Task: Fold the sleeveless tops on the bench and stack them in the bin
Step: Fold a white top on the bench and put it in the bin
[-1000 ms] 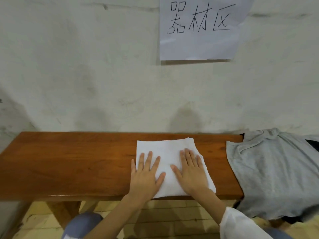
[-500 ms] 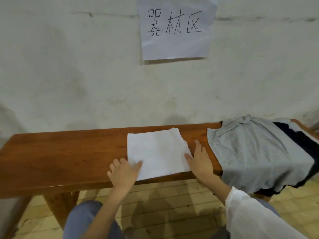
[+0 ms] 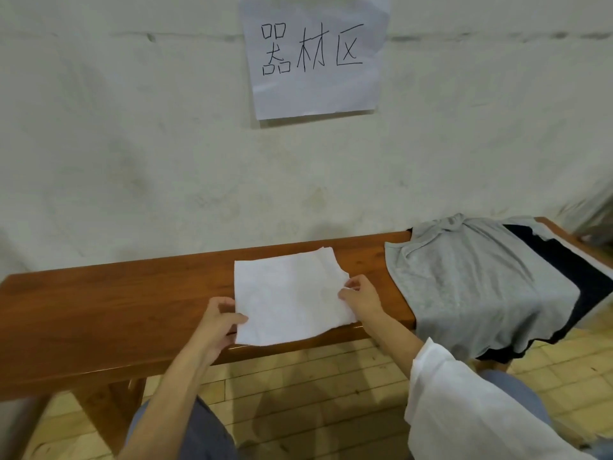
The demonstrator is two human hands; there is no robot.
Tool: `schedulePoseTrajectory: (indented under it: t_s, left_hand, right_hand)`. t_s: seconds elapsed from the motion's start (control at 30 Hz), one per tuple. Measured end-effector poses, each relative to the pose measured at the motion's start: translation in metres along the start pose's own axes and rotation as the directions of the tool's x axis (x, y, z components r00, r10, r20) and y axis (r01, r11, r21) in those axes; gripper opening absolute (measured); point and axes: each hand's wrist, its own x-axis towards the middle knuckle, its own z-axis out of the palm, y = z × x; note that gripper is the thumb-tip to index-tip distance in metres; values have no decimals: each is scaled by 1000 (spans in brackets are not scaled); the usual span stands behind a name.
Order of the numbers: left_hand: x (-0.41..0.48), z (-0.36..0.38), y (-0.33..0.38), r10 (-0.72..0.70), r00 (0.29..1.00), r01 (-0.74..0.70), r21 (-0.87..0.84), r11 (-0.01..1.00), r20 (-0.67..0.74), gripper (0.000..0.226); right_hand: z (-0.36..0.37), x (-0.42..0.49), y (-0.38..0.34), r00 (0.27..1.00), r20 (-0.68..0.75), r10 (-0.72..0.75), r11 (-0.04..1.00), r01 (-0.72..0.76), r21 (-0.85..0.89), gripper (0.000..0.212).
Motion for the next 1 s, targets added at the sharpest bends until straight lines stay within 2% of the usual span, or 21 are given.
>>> schedulePoseTrajectory:
  t_s: [0.07, 0.17, 0.27, 0.43, 0.57, 0.63, 0.8, 0.9, 1.0]
  left_hand:
    - [-2, -6, 6, -52, 993, 63, -109, 992, 102, 28]
    - [-8, -9, 15, -87, 980, 138, -299, 944, 180, 27]
    - [-20, -1, 33, -86, 969, 165, -349, 923, 230, 30]
    - [-51, 47, 78, 43, 951, 23, -207, 978, 307, 34]
    - [-91, 130, 99, 139, 897, -105, -102, 989, 420, 33]
    - [-112, 173, 100, 175, 856, -174, -47, 984, 486, 33]
    - [-166, 307, 67, 128, 732, -308, 158, 938, 669, 34]
    - [-196, 384, 28, 66, 679, -400, 293, 868, 731, 36]
    - [-221, 443, -15, -48, 612, -429, 383, 818, 789, 41]
  right_hand:
    - [1, -3, -3, 999, -50, -2, 1000, 3, 26, 13]
    - [3, -10, -8, 980, -195, -50, 997, 59, 45, 10]
    - [-1, -21, -15, 960, -267, -80, 982, 121, 143, 12]
    - [-46, -48, -19, 913, -405, -52, 924, 198, 328, 16]
    - [-123, -73, 13, 832, -553, 44, 865, 245, 437, 19]
    - [-159, -86, 36, 788, -611, 77, 862, 255, 439, 22]
    - [-256, -132, 123, 623, -768, 149, 875, 278, 395, 24]
    - [-294, -157, 180, 552, -798, 240, 867, 247, 432, 22]
    - [-319, -177, 239, 498, -798, 339, 853, 196, 484, 23]
